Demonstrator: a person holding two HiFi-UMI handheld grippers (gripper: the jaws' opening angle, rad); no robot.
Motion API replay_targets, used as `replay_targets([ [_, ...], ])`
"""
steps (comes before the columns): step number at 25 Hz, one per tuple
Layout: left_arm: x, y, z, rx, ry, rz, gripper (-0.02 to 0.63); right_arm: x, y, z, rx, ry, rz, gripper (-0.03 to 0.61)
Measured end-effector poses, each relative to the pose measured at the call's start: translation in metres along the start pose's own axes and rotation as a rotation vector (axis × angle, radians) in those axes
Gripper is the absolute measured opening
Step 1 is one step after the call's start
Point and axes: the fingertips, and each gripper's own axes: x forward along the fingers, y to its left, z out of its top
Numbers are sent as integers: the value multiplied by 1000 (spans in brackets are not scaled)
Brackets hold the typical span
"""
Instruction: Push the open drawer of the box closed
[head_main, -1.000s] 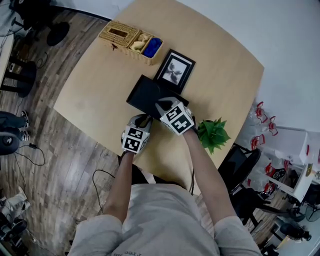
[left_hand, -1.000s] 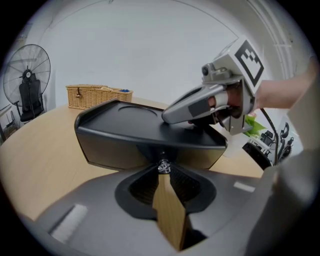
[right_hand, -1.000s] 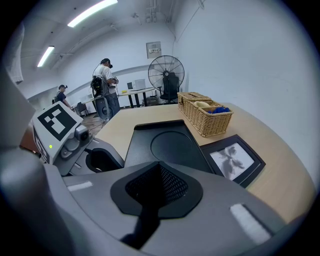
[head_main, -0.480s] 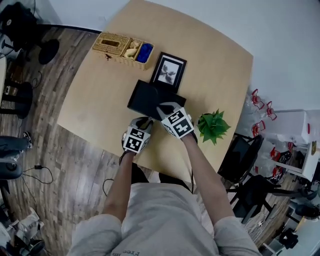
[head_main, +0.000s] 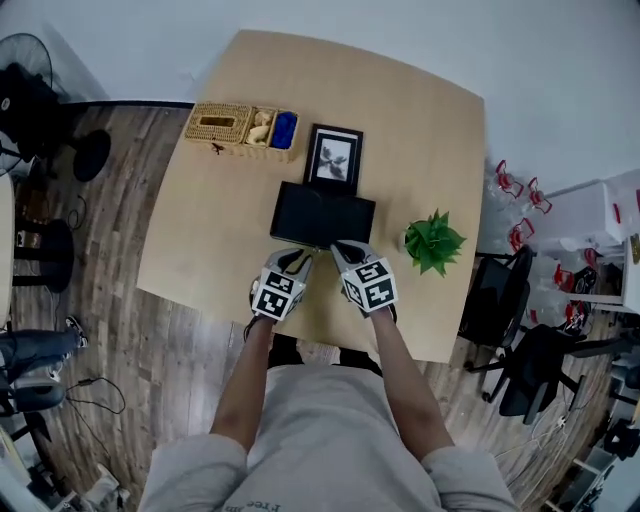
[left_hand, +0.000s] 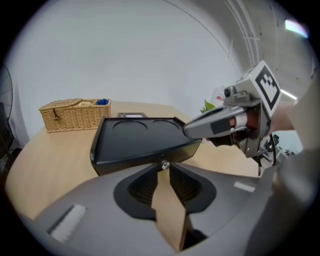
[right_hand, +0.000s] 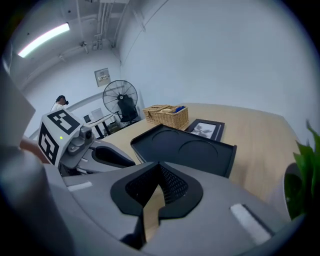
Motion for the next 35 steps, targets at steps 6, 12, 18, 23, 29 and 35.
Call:
replay_targets([
  [6, -22, 9, 11, 69, -36, -24, 124, -14, 13, -10, 83, -70, -81, 2],
  [12, -40, 7, 15, 131, -60, -61, 124, -22, 24, -12, 164, -148, -151, 2],
  [18, -58, 16, 1, 153, -64, -86, 123, -26, 39, -20, 189, -182, -201, 2],
  [23, -70, 26, 1, 151, -88, -102, 123, -23, 44, -27, 213, -197, -259, 2],
  [29, -74, 24, 1, 165, -110, -145, 103, -24, 57, -36, 222, -218, -291, 2],
  [35, -78, 21, 0, 165, -118, -166, 52, -28, 61, -47, 249, -233, -320, 2],
])
